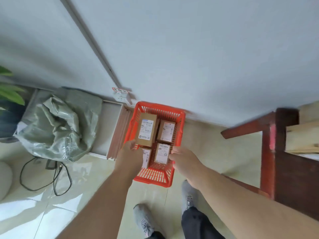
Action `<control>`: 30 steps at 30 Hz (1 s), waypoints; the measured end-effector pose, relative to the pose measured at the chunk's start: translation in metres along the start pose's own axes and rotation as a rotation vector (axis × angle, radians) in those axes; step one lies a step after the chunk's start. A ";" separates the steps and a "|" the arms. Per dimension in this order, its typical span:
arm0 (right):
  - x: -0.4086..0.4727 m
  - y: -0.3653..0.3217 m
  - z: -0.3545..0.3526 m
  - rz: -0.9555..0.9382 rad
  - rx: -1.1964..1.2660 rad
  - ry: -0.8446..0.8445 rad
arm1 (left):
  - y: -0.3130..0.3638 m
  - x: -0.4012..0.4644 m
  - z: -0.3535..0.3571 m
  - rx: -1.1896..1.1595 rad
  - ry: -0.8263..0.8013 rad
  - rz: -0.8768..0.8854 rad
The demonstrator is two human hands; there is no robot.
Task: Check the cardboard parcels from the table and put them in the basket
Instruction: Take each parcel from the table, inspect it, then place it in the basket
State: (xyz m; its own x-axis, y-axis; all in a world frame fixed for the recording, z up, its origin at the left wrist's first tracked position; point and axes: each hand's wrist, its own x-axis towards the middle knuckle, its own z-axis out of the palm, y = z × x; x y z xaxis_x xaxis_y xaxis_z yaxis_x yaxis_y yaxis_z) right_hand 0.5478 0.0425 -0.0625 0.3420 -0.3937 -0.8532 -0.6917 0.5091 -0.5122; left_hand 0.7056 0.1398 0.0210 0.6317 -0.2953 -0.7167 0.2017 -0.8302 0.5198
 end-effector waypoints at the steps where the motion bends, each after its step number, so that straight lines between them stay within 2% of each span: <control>1: -0.029 -0.018 -0.012 -0.020 0.033 0.004 | 0.016 -0.025 -0.006 -0.010 0.002 0.037; 2: -0.090 -0.044 -0.038 -0.044 0.051 0.013 | 0.050 -0.076 -0.016 -0.011 -0.002 0.080; 8: -0.223 -0.093 -0.094 -0.150 0.069 0.101 | 0.103 -0.172 -0.016 0.005 -0.116 0.249; 15: -0.332 -0.067 -0.158 -0.274 0.314 0.257 | 0.140 -0.276 -0.004 0.060 -0.218 0.373; 17: -0.365 -0.061 -0.170 -0.312 0.320 0.270 | 0.142 -0.294 -0.001 0.061 -0.236 0.397; 23: -0.411 -0.022 -0.223 -0.297 0.411 0.416 | 0.158 -0.331 0.033 0.084 -0.298 0.473; 30: -0.427 0.034 -0.300 -0.223 0.521 0.498 | 0.179 -0.368 0.132 0.102 -0.375 0.487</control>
State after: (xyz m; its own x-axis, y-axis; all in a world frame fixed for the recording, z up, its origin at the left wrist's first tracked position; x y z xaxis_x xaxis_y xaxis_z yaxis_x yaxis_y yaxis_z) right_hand 0.1875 -0.0014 0.3134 0.0251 -0.7662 -0.6422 -0.2071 0.6244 -0.7531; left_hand 0.4100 0.0377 0.3165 0.3239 -0.7818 -0.5328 -0.1272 -0.5940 0.7943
